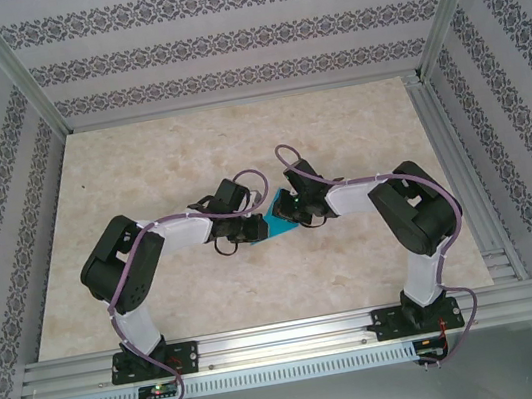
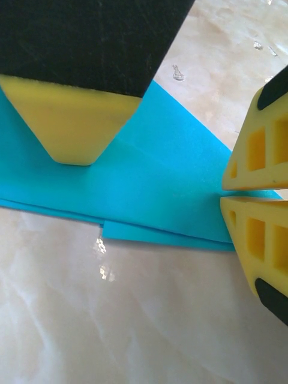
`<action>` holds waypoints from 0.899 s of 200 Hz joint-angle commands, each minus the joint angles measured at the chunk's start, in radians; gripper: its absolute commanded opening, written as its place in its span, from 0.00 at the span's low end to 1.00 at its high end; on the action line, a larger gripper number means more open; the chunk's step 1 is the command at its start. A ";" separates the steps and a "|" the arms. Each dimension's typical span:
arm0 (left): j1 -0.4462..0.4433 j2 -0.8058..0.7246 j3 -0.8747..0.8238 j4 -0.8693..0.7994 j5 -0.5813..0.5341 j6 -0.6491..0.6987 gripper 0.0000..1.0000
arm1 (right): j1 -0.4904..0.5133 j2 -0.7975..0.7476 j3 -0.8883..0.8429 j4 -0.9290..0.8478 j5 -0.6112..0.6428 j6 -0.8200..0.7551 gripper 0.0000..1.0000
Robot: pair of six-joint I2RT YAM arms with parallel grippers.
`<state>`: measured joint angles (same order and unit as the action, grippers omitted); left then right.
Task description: Fold a paper plane with a square sheet of paper (pick it up from the middle)
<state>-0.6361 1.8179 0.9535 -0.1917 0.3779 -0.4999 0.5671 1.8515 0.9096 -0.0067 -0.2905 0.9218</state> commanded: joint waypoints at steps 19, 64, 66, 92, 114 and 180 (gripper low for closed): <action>0.001 -0.051 -0.047 -0.086 -0.020 0.010 0.14 | -0.004 0.074 -0.027 -0.120 0.057 0.001 0.12; 0.003 -0.082 -0.081 -0.094 -0.024 0.004 0.14 | -0.003 0.069 -0.030 -0.122 0.059 -0.001 0.12; 0.003 -0.080 -0.083 -0.094 -0.025 0.003 0.13 | -0.003 0.070 -0.030 -0.122 0.059 -0.002 0.12; 0.003 -0.057 -0.085 -0.126 -0.084 0.010 0.12 | -0.003 0.069 -0.029 -0.123 0.062 -0.002 0.12; 0.009 -0.055 -0.087 -0.134 -0.098 0.009 0.12 | -0.003 0.073 -0.029 -0.125 0.062 0.000 0.12; 0.009 -0.167 -0.072 0.054 -0.006 -0.052 0.14 | -0.003 0.077 -0.030 -0.127 0.068 -0.001 0.12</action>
<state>-0.6353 1.7100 0.8803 -0.2264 0.3710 -0.5125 0.5671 1.8526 0.9100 -0.0071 -0.2905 0.9215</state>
